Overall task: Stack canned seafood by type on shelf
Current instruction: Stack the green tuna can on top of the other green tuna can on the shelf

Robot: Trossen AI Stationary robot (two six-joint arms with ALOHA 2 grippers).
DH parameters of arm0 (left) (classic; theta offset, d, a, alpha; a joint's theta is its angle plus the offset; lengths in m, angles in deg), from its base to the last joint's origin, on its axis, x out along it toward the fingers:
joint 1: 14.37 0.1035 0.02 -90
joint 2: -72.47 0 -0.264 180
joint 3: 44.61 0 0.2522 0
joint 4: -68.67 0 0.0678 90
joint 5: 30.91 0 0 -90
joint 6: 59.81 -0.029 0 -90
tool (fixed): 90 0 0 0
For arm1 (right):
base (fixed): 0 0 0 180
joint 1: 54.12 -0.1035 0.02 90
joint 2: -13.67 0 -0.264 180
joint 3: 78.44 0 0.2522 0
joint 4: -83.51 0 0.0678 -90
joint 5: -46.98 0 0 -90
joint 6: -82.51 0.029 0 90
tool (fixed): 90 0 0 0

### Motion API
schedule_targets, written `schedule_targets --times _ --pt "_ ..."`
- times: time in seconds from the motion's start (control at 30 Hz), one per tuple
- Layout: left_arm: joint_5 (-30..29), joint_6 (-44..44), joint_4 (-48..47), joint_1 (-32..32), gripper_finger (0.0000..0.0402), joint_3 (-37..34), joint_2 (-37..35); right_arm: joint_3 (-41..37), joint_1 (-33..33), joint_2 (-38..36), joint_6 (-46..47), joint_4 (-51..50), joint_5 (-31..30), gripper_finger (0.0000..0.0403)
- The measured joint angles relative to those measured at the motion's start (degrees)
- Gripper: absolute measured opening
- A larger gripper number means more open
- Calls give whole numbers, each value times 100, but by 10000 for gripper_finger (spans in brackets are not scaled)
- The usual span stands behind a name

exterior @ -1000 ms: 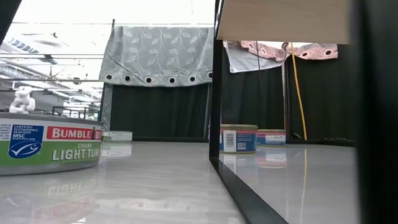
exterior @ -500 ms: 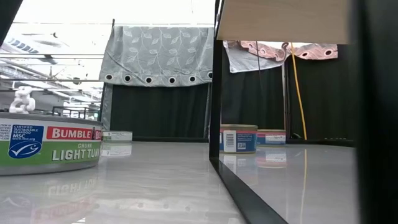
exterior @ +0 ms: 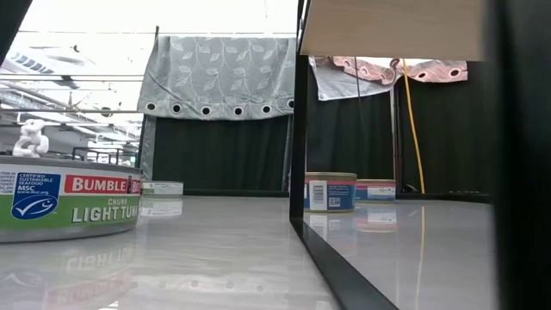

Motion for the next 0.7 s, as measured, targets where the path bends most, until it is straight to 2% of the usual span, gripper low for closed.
schedule_targets --times 0.23,0.4,0.7 --pt "138 14 -66 0 279 0 0 2 0 0 -2 -15 1 267" --pt "511 298 -49 24 279 0 0 2 0 0 0 -26 2 267" --pt "625 319 -204 76 279 112 0 2 0 0 -2 -28 20 267"
